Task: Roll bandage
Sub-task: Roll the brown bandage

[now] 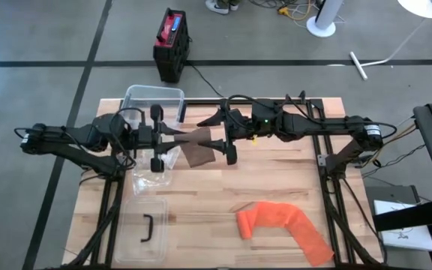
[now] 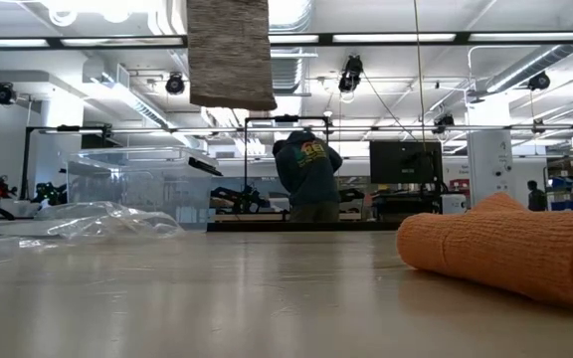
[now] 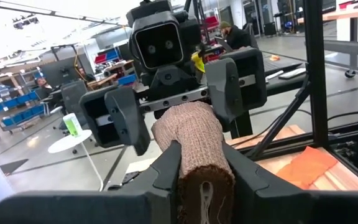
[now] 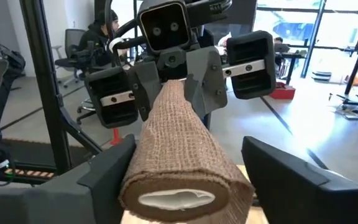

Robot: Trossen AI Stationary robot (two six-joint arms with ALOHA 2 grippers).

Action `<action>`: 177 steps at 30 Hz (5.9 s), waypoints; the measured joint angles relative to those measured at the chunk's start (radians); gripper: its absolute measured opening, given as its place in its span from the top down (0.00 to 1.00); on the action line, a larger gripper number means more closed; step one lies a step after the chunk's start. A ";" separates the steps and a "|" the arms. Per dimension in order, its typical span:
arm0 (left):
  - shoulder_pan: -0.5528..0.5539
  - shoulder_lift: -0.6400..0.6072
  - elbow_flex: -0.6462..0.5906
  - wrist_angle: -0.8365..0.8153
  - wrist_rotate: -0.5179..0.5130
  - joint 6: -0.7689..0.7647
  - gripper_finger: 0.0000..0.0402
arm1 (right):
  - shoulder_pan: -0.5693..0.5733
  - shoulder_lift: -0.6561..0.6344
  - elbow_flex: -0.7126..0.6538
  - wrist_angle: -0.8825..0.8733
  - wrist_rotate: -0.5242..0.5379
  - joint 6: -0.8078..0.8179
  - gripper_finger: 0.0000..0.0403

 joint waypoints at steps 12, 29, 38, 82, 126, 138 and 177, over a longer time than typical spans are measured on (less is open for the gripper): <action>0.000 0.000 0.000 0.033 -0.005 -0.015 0.77 | -0.004 -0.001 0.002 0.003 -0.004 -0.036 0.71; -0.001 -0.090 0.000 0.019 -0.044 -0.169 0.44 | -0.006 -0.001 0.000 0.085 0.011 -0.242 0.86; 0.000 -0.087 0.000 -0.025 -0.047 -0.136 0.37 | -0.006 0.000 0.000 0.096 0.006 -0.182 0.85; 0.001 -0.053 0.016 -0.035 0.012 -0.496 0.30 | -0.004 0.000 -0.005 0.089 0.029 -0.799 0.86; 0.003 0.003 0.014 0.073 -0.111 -0.255 0.83 | 0.014 -0.001 -0.007 0.086 0.056 -0.631 0.71; -0.001 -0.001 0.013 0.081 -0.076 -0.118 0.85 | 0.036 -0.009 0.031 0.049 0.042 -0.192 0.25; -0.005 0.018 0.002 0.096 -0.021 -0.050 0.74 | 0.009 -0.006 0.061 -0.049 -0.001 -0.153 0.88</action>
